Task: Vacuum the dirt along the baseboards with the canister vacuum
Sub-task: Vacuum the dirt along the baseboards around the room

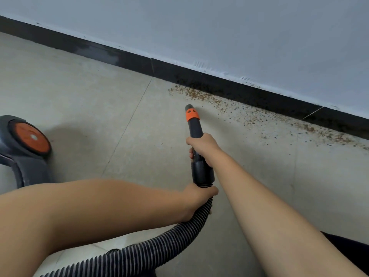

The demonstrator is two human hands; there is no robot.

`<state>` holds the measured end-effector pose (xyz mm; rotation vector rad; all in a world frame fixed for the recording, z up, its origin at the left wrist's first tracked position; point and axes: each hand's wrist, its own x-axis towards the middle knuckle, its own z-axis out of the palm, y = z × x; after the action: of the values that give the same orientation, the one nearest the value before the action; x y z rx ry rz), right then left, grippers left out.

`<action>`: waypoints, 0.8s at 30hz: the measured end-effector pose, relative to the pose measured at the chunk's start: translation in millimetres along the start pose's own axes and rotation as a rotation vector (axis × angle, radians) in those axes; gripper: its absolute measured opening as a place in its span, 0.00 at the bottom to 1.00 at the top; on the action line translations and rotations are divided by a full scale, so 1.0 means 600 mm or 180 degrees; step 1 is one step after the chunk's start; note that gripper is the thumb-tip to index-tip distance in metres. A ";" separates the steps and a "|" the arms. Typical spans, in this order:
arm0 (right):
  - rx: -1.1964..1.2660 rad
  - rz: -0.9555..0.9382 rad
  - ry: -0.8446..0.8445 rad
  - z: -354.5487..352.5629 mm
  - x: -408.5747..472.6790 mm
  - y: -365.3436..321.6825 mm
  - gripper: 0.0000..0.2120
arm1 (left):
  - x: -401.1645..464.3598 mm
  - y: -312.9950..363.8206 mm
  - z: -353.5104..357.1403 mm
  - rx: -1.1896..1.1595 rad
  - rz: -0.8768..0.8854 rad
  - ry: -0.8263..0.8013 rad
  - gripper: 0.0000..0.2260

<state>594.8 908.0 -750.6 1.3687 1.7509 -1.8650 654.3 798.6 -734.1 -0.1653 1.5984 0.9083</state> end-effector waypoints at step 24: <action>0.0320 0.0067 0.0340 -0.025 0.035 -0.023 0.09 | 0.025 0.033 -0.017 -0.0290 0.0137 -0.0118 0.04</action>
<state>580.4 933.3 -754.7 1.5444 1.7050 -1.9254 631.2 811.3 -738.5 -0.1773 1.5322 1.0127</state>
